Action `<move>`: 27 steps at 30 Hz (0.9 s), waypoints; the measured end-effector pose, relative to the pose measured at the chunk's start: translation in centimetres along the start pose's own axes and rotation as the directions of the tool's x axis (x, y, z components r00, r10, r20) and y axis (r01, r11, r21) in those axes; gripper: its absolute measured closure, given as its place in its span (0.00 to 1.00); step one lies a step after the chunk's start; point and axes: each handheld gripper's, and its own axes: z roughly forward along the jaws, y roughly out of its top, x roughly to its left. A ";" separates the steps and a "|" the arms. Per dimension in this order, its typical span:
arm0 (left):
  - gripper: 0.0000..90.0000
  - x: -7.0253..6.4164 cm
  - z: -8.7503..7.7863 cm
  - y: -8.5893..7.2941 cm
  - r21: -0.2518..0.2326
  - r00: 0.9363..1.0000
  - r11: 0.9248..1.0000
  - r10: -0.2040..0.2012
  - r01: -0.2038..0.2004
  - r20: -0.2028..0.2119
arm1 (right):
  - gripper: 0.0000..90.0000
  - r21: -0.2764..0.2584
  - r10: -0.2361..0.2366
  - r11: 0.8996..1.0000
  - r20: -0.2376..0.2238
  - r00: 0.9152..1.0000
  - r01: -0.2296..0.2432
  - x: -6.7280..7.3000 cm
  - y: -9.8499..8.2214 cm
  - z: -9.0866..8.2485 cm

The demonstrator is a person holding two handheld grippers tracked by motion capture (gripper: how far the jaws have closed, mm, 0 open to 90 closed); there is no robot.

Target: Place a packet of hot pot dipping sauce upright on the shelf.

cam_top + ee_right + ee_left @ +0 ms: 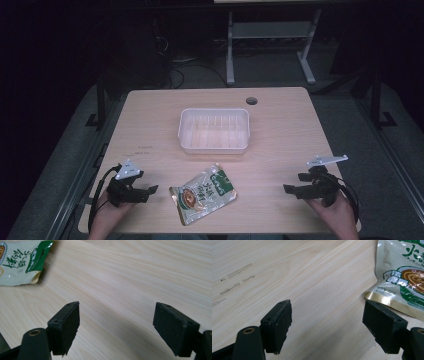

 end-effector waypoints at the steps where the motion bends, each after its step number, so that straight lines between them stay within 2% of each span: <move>1: 0.26 0.0 0.0 0.0 0.000 1.000 1.000 0.000 0.000 0.000 | 0.23 0.000 0.000 1.000 0.000 1.000 0.000 0.0 0.0 0.0; 3: 0.26 0.0 0.0 0.0 -0.002 1.000 1.000 0.001 -0.001 0.001 | 0.22 0.003 -0.008 1.000 -0.006 1.000 0.008 0.2 0.1 0.2; 7: 0.27 -0.3 -0.1 0.2 -0.013 1.000 1.000 0.016 -0.016 -0.003 | 0.21 -0.011 0.000 1.000 -0.049 0.999 0.000 0.5 0.1 0.4; 11: 0.30 -1.0 -0.1 0.6 -0.023 0.999 0.999 0.041 -0.041 0.002 | 0.19 -0.025 -0.025 0.999 -0.051 0.998 0.024 1.4 0.7 0.5; 12: 0.33 -1.4 -0.1 0.8 -0.027 0.999 0.998 0.051 -0.051 0.008 | 0.19 -0.026 -0.034 0.999 -0.064 0.997 0.032 1.9 1.0 0.7; 14: 0.33 -1.6 0.0 0.9 -0.027 0.998 0.998 0.059 -0.058 0.014 | 0.19 -0.026 -0.038 0.999 -0.072 0.997 0.036 2.1 1.1 0.9; 16: 0.35 -2.1 0.1 1.2 -0.026 0.997 0.997 0.077 -0.076 0.021 | 0.19 -0.014 -0.057 0.998 -0.095 0.994 0.056 2.9 1.6 1.6; 20: 0.39 -2.6 0.3 1.5 -0.025 0.995 0.996 0.090 -0.089 0.040 | 0.17 0.008 -0.065 0.998 -0.121 0.991 0.066 3.9 2.0 2.6; 27: 0.46 -3.7 0.8 2.1 -0.020 0.990 0.994 0.112 -0.111 0.080 | 0.19 0.034 -0.099 0.994 -0.149 0.984 0.106 5.2 2.7 3.7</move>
